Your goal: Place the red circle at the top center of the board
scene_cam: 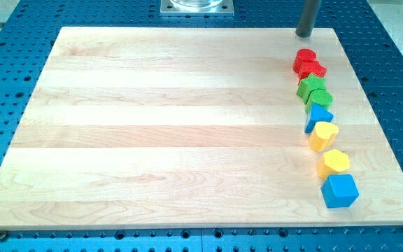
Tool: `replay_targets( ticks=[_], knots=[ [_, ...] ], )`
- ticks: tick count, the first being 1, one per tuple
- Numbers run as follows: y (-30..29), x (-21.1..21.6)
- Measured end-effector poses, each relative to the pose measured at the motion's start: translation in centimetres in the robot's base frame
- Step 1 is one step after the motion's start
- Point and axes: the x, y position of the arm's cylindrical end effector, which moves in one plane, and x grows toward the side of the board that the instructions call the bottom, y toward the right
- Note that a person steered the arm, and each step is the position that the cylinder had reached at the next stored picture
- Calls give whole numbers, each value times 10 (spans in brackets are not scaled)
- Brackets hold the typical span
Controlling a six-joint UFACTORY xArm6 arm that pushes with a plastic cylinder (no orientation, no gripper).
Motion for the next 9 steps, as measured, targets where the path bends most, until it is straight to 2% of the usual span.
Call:
replay_targets(
  ticks=[4, 5, 7, 9],
  knots=[
    [6, -1],
    [43, 11],
    [95, 69],
    [109, 72]
  ],
)
